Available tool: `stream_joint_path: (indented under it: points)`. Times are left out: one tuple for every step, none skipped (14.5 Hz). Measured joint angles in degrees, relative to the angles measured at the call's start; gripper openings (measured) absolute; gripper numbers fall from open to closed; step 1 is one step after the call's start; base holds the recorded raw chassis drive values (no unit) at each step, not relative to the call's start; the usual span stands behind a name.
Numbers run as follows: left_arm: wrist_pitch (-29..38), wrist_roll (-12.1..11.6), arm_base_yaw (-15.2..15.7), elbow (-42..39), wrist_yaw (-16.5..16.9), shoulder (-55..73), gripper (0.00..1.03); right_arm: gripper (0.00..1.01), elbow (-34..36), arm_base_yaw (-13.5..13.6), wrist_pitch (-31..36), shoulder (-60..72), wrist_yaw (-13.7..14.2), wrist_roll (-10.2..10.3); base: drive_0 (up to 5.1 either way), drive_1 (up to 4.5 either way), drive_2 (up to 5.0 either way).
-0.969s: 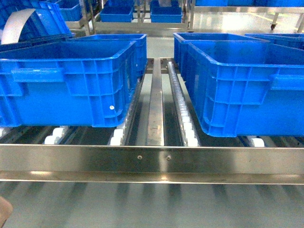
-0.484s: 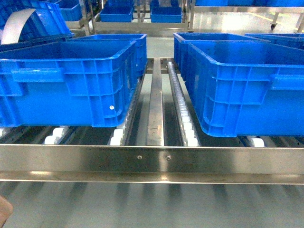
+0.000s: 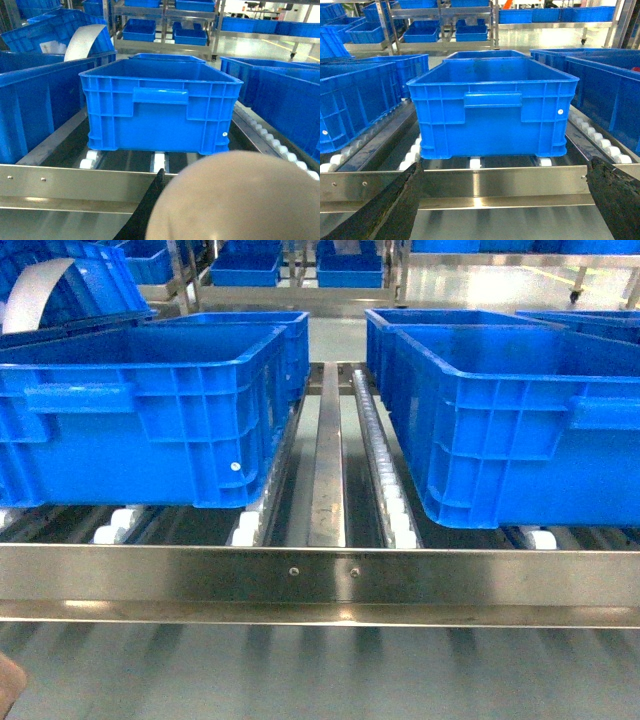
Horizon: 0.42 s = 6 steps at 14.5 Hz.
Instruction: Place part in tray to right shelf
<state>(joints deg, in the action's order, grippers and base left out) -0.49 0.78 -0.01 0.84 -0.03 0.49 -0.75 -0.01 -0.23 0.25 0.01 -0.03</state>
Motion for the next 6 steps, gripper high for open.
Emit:
stream_joint_path:
  points:
    - [0.0, 0.0, 0.0, 0.0, 0.0, 0.0, 0.12, 0.98, 0.0, 0.0, 0.0, 0.0, 0.0, 0.0, 0.0, 0.00, 0.0]
    - [0.0, 0.0, 0.0, 0.0, 0.0, 0.0, 0.12, 0.98, 0.0, 0.0, 0.0, 0.0, 0.0, 0.0, 0.0, 0.00, 0.0]
    - [0.0, 0.0, 0.0, 0.0, 0.0, 0.0, 0.12, 0.98, 0.0, 0.0, 0.0, 0.0, 0.0, 0.0, 0.0, 0.00, 0.0]
    - [0.0, 0.0, 0.0, 0.0, 0.0, 0.0, 0.12, 0.98, 0.0, 0.0, 0.0, 0.0, 0.0, 0.0, 0.0, 0.00, 0.0]
    - [0.0, 0.0, 0.0, 0.0, 0.0, 0.0, 0.12, 0.98, 0.0, 0.0, 0.0, 0.0, 0.0, 0.0, 0.0, 0.00, 0.0]
    - [0.0, 0.0, 0.0, 0.0, 0.0, 0.0, 0.12, 0.98, 0.0, 0.0, 0.0, 0.0, 0.0, 0.0, 0.0, 0.00, 0.0]
